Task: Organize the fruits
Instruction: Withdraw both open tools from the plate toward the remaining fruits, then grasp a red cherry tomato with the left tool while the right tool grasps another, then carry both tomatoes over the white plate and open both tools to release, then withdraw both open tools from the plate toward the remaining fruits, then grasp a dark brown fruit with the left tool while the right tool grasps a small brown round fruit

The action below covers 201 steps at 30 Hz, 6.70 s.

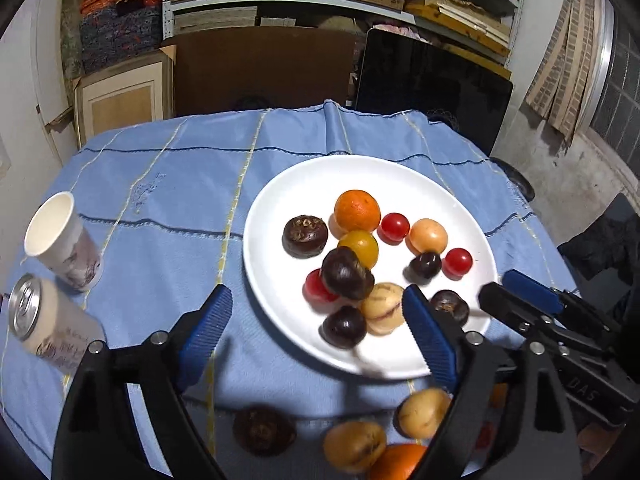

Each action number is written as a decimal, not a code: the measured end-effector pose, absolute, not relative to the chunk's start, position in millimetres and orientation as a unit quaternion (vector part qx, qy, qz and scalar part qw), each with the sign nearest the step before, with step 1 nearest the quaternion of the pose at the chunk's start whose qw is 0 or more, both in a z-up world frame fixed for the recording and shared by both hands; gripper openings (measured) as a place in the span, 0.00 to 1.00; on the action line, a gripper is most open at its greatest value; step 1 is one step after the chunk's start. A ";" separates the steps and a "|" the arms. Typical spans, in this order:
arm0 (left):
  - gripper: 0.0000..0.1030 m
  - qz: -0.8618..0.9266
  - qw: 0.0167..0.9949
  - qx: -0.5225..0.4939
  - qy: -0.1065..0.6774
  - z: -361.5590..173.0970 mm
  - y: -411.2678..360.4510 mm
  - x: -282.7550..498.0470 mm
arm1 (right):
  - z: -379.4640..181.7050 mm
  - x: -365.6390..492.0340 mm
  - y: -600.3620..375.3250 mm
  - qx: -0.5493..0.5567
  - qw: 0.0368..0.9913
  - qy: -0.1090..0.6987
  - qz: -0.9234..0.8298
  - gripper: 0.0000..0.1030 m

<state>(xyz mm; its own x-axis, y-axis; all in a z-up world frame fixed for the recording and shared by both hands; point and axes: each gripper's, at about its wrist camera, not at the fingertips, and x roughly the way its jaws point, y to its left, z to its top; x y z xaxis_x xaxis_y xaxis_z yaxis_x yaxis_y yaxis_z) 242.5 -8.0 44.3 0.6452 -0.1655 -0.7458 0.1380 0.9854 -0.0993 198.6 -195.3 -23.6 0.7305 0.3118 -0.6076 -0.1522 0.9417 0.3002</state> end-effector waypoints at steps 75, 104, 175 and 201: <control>0.30 -0.154 0.874 0.024 0.461 -26.7 -23.8 71.8 | -78.2 93.8 -185.2 0.060 0.904 0.393 0.159 0.30; 0.27 -0.148 0.883 0.060 0.442 -13.6 -28.6 61.7 | -64.8 85.8 -186.9 0.067 0.910 0.368 0.178 0.30; 0.73 -0.079 0.906 -0.008 0.415 28.3 22.4 124.6 | -59.0 76.0 -128.4 0.008 0.902 0.393 0.180 0.63; 0.76 -0.056 0.897 0.000 0.439 2.1 74.0 131.0 | -68.3 87.1 -137.9 0.039 0.905 0.384 0.180 0.27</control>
<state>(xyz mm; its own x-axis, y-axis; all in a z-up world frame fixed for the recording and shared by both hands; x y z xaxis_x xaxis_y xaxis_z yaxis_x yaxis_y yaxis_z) 131.0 74.0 2.1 0.6086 -0.0998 -0.7872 0.0998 0.9938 -0.0489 87.1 -137.9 -68.3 0.6401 0.3564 -0.6806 -0.2964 0.9319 0.2092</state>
